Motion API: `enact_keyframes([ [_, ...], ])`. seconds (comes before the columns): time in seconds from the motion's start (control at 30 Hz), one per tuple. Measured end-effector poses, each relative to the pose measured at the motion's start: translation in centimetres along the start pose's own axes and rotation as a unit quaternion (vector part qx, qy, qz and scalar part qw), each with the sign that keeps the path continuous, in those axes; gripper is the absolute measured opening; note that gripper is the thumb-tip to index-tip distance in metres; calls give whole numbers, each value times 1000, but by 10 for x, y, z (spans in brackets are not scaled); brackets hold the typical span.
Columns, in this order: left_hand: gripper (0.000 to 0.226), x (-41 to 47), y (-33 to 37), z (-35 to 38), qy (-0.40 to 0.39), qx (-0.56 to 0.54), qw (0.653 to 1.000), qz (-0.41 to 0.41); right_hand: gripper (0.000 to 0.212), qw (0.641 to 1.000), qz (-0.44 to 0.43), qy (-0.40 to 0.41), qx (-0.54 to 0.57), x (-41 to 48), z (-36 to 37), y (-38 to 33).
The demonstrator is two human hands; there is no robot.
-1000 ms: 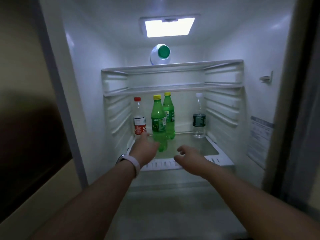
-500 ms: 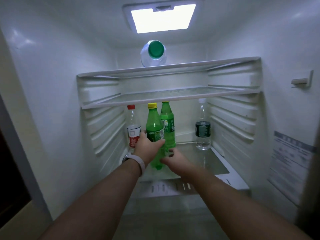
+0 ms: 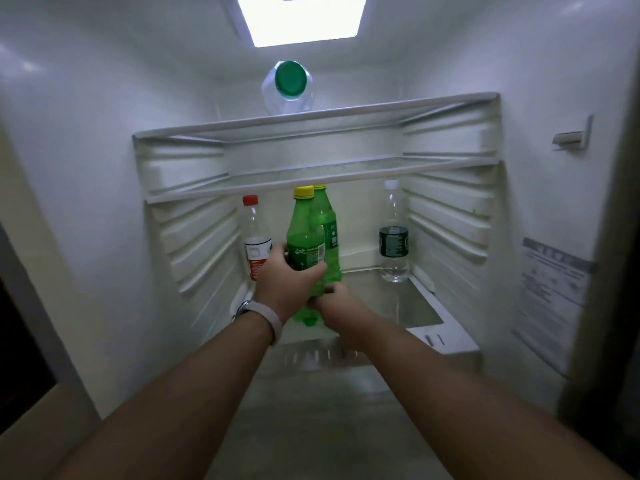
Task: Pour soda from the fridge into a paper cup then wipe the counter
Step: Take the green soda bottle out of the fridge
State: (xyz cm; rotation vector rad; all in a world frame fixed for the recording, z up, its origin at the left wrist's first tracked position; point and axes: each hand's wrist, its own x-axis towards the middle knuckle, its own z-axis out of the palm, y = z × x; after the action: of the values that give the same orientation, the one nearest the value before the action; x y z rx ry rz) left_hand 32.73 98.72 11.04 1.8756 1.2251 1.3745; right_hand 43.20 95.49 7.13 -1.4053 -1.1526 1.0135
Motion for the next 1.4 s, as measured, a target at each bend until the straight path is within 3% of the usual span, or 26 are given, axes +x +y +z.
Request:
enact_keyframes([
  [0.33,43,-45,23,-33,-49,-60,997,-3,31,997,36,-21,61,-63,-6,-1],
  [0.43,43,-70,32,-45,-51,-87,995,0,21,997,36,-15,67,-91,-9,-2],
  [0.67,38,-128,55,-78,-71,-92,993,36,50,994,53,-1,98,-158,-4,-3],
  [1.03,48,-228,88,-115,-106,-138,984,28,17,989,49,-12,142,-284,11,5],
  [1.4,49,-314,138,-108,-154,-188,969,53,28,978,57,30,197,-390,-28,12],
])
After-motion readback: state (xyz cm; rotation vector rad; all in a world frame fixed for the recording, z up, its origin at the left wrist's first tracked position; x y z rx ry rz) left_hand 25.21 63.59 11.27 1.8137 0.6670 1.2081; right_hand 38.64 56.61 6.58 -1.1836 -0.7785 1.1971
